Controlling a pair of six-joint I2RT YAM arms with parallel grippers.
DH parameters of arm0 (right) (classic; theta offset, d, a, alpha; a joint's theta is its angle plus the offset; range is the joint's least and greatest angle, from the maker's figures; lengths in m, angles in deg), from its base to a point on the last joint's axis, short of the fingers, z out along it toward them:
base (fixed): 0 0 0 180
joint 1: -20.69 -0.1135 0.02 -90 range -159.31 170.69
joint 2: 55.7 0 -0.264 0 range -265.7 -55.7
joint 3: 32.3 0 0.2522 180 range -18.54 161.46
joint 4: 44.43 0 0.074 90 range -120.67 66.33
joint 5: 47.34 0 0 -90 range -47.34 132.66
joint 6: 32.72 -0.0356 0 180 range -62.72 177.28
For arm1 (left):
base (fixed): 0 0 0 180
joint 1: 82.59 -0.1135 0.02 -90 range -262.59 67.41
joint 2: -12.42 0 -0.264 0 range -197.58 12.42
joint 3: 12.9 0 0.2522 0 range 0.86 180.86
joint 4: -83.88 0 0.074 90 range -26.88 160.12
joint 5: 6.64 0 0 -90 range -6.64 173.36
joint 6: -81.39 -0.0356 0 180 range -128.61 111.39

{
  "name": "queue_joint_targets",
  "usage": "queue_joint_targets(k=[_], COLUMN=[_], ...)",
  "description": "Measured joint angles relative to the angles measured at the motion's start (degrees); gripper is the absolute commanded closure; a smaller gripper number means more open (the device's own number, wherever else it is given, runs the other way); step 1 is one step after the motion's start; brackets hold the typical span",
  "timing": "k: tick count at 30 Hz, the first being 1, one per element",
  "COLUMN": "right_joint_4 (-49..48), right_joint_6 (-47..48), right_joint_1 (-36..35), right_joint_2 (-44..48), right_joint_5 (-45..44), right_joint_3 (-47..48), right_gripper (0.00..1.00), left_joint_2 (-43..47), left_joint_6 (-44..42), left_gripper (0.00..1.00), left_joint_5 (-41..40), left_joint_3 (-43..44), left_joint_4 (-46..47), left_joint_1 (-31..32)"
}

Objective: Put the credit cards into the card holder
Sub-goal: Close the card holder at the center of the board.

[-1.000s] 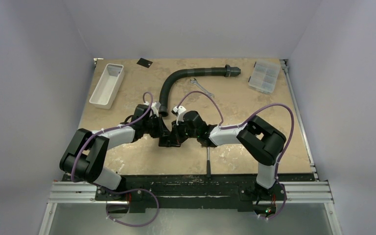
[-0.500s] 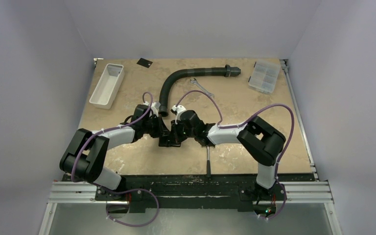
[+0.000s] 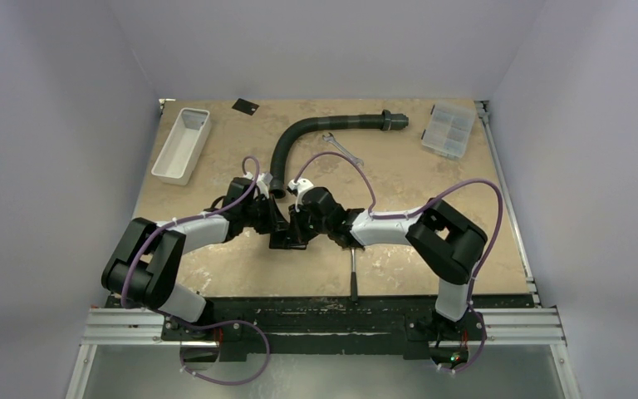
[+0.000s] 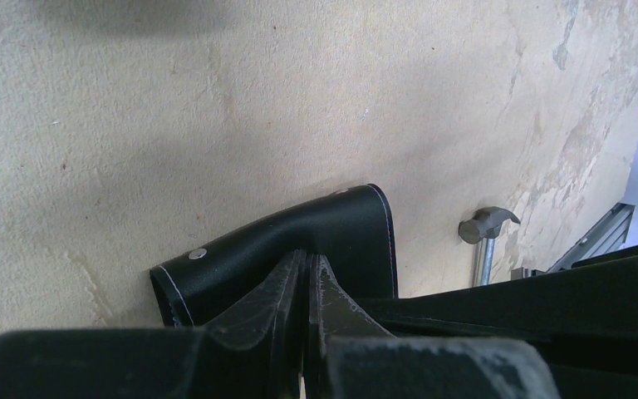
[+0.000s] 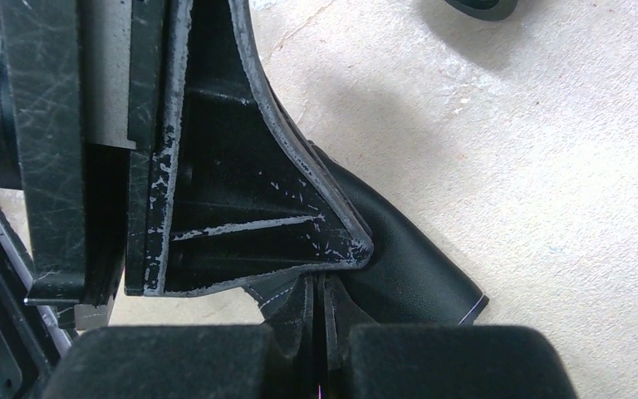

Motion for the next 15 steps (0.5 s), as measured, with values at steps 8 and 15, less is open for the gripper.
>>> queue_joint_targets(k=[8, 15], right_joint_4=[0.07, -3.48], right_joint_6=[-1.66, -3.58], right_joint_1=[0.2, 0.63], right_joint_2=[-0.87, -2.49], right_joint_5=[-0.76, -1.05], right_joint_3=[0.48, -0.22], right_gripper=[1.0, 1.0], left_joint_2=[0.0, 0.0], left_joint_6=[0.0, -0.02], left_gripper=[1.0, 1.0], left_joint_5=[-0.02, -0.92], left_joint_3=[0.0, -0.02], left_joint_4=[-0.02, 0.37], left_joint_1=[0.0, -0.44])
